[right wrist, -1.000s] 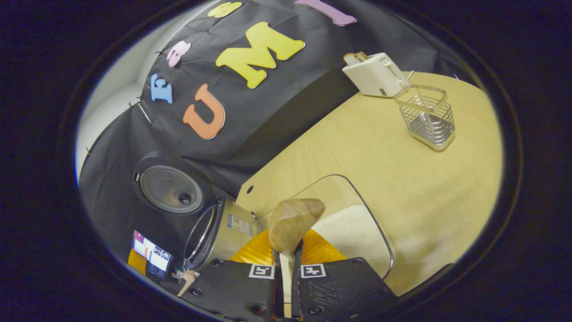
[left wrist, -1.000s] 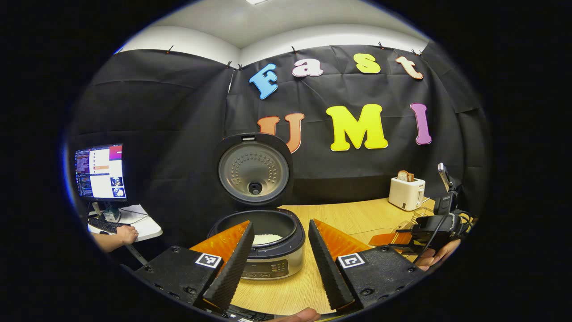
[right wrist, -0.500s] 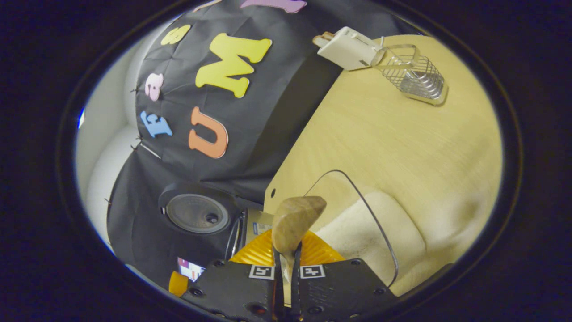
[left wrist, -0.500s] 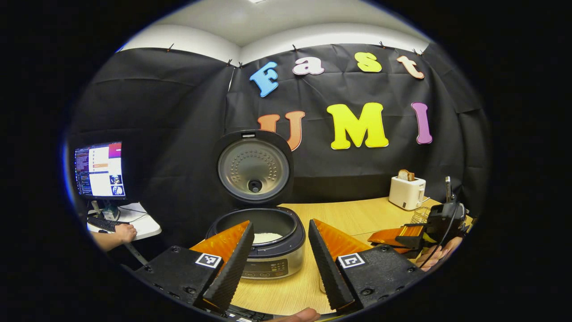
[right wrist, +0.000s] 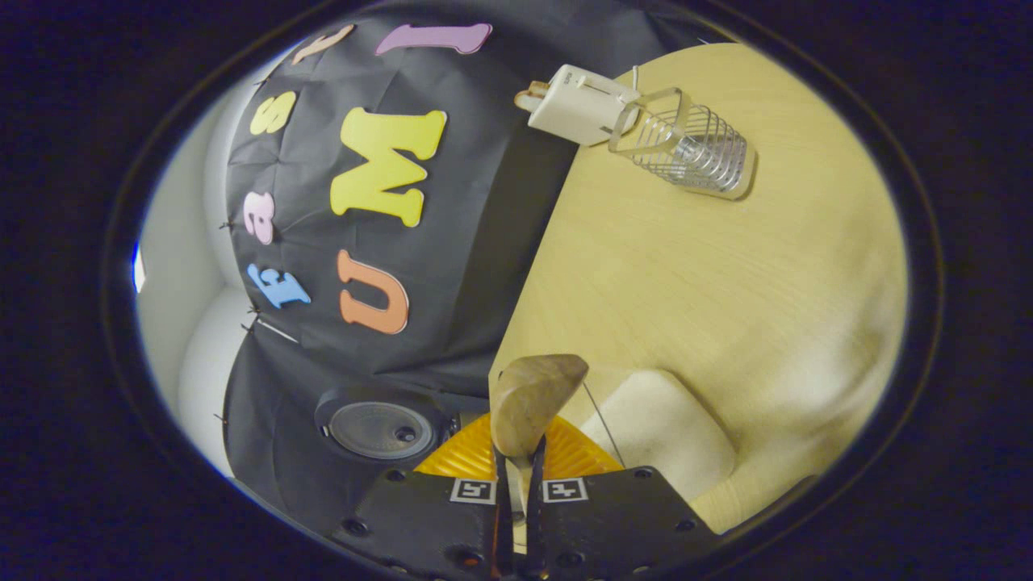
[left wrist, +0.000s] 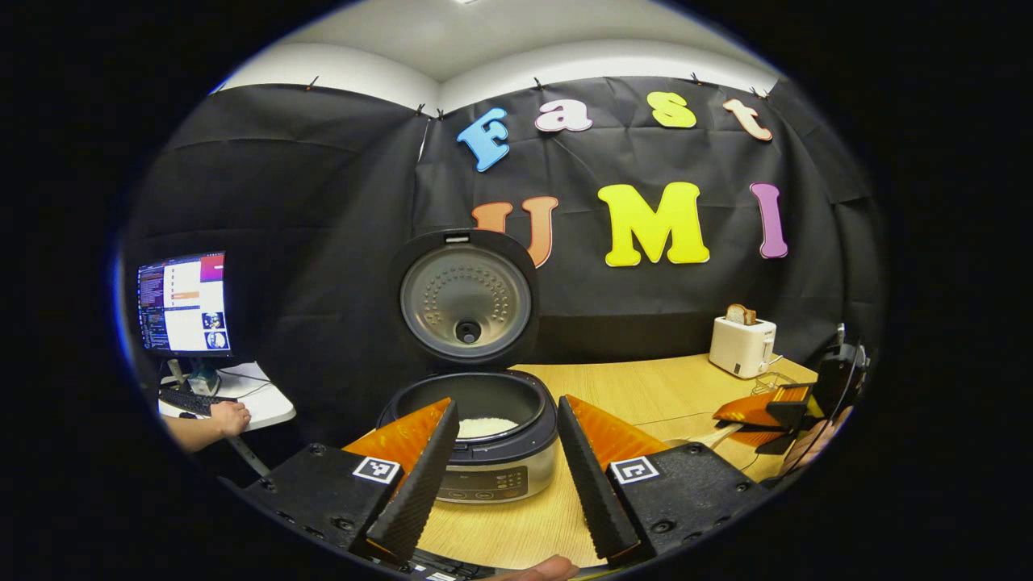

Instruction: Close the left gripper, press the button to open the rice cooker; take a wooden spoon from the chopstick holder with the right hand, scoop a spoonful of rice and pour it into the rice cooker, then put the wooden spoon back into the chopstick holder.

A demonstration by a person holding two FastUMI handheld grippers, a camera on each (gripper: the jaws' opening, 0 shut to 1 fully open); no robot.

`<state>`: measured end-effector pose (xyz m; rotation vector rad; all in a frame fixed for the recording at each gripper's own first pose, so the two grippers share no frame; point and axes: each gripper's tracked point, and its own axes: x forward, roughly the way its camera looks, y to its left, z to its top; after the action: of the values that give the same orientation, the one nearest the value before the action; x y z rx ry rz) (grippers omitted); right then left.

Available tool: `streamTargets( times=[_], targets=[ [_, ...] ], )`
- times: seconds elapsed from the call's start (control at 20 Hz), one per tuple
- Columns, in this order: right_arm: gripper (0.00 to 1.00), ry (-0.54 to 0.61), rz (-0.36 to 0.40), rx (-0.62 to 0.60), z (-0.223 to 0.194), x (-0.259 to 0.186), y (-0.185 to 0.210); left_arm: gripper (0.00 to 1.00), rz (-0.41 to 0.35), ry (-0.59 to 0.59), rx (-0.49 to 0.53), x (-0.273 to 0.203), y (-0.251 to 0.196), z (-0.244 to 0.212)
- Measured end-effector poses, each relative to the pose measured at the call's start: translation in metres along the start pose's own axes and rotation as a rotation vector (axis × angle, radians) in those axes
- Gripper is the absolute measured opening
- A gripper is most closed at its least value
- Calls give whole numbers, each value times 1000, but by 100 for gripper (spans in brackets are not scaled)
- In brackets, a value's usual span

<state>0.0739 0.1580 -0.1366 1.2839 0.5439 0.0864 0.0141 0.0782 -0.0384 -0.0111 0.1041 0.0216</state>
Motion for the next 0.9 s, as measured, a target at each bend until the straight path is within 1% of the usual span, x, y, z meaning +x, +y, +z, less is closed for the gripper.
streamTargets(
  times=[0.3,0.4,0.55,0.6,0.65,0.75,0.9],
  targets=[
    [6,-38,62,119,44,-30,7,80,13,10,12,4,-3,-3],
    [6,-32,94,171,54,-39,10,80,18,11,26,5,-2,-4],
    [6,-6,117,239,61,-45,15,79,27,14,35,4,-2,-4],
    [6,1,119,245,62,-45,17,79,27,13,34,3,0,-4],
    [5,3,121,243,61,-48,24,79,32,15,33,3,4,-4],
    [6,4,125,231,59,-51,36,80,42,14,28,1,9,-2],
    [6,-5,125,201,54,-45,56,80,-9,-7,9,-6,7,5]
  ],
)
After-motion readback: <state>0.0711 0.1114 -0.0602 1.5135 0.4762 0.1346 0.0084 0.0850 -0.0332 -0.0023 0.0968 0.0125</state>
